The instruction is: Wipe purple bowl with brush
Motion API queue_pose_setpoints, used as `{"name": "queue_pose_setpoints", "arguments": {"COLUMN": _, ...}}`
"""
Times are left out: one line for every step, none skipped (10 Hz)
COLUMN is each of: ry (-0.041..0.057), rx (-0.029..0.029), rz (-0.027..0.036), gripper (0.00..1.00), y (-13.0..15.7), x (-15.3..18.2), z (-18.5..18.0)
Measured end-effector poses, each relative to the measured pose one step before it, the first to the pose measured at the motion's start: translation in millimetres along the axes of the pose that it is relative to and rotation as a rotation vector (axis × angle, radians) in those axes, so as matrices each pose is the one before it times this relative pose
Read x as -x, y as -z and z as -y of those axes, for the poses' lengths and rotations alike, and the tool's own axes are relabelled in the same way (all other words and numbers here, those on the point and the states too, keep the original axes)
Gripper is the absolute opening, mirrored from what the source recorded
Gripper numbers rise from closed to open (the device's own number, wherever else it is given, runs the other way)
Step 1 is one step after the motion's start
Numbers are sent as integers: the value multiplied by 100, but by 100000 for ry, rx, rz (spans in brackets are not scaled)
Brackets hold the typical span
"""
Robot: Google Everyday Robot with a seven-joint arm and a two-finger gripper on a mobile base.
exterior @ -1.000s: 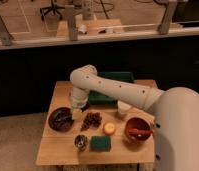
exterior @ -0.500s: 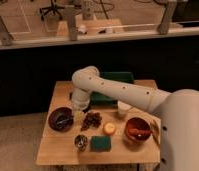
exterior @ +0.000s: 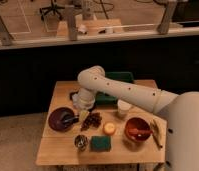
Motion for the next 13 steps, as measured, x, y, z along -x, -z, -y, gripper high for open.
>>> {"name": "queue_pose_setpoints", "arguments": {"ry": -460, "rx": -754, "rz": -232, "gripper": 4, "y": 155, "x": -259, "z": 539}}
{"name": "queue_pose_setpoints", "arguments": {"ry": -225, "rx": -511, "rz": -272, "gripper": 4, "y": 58, "x": -67, "z": 583}}
{"name": "queue_pose_setpoints", "arguments": {"ry": -34, "rx": -538, "rz": -461, "gripper": 4, "y": -16, "x": 139, "z": 819}}
{"name": "queue_pose_setpoints", "arguments": {"ry": 84, "rx": -224, "rz": -212, "gripper": 4, "y": -24, "x": 158, "z": 429}}
{"name": "queue_pose_setpoints", "arguments": {"ry": 608, "rx": -97, "rz": -461, "gripper": 4, "y": -117, "x": 403, "z": 513}}
{"name": "queue_pose_setpoints", "arguments": {"ry": 1268, "rx": -11, "rz": -318, "gripper": 4, "y": -280, "x": 940, "z": 658}}
{"name": "queue_pose_setpoints", "arguments": {"ry": 861, "rx": 291, "rz": -235, "gripper": 4, "y": -258, "x": 712, "z": 279}}
{"name": "queue_pose_setpoints", "arguments": {"ry": 825, "rx": 413, "rz": -298, "gripper": 4, "y": -340, "x": 904, "z": 264}}
{"name": "queue_pose_setpoints", "arguments": {"ry": 811, "rx": 529, "rz": -166, "gripper": 4, "y": -288, "x": 737, "z": 74}}
{"name": "queue_pose_setpoints", "arguments": {"ry": 665, "rx": 507, "rz": 89, "gripper": 4, "y": -108, "x": 381, "z": -149}}
{"name": "queue_pose_setpoints", "arguments": {"ry": 896, "rx": 922, "rz": 860, "gripper": 4, "y": -11, "x": 172, "z": -503}}
{"name": "queue_pose_setpoints", "arguments": {"ry": 684, "rx": 437, "rz": 835, "gripper": 4, "y": 96, "x": 23, "z": -432}}
{"name": "queue_pose_setpoints", "arguments": {"ry": 836, "rx": 569, "rz": 858, "gripper": 4, "y": 179, "x": -139, "z": -946}}
